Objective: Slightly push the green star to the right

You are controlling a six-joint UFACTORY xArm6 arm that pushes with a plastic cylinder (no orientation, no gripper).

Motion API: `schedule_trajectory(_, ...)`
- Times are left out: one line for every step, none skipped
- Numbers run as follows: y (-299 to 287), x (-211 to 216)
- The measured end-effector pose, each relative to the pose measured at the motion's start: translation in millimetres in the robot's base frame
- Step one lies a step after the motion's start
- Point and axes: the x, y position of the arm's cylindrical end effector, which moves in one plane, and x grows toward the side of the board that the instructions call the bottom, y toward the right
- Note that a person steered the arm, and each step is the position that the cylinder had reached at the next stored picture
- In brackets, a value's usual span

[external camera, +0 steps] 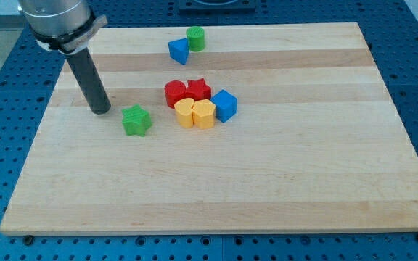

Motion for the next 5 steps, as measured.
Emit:
schedule_trajectory(24.6,29.0)
schedule_trajectory(53.0,59.3)
schedule_trajectory(47.8,57.4)
schedule_trajectory(25.8,20.6)
schedule_trajectory(25.8,5.0)
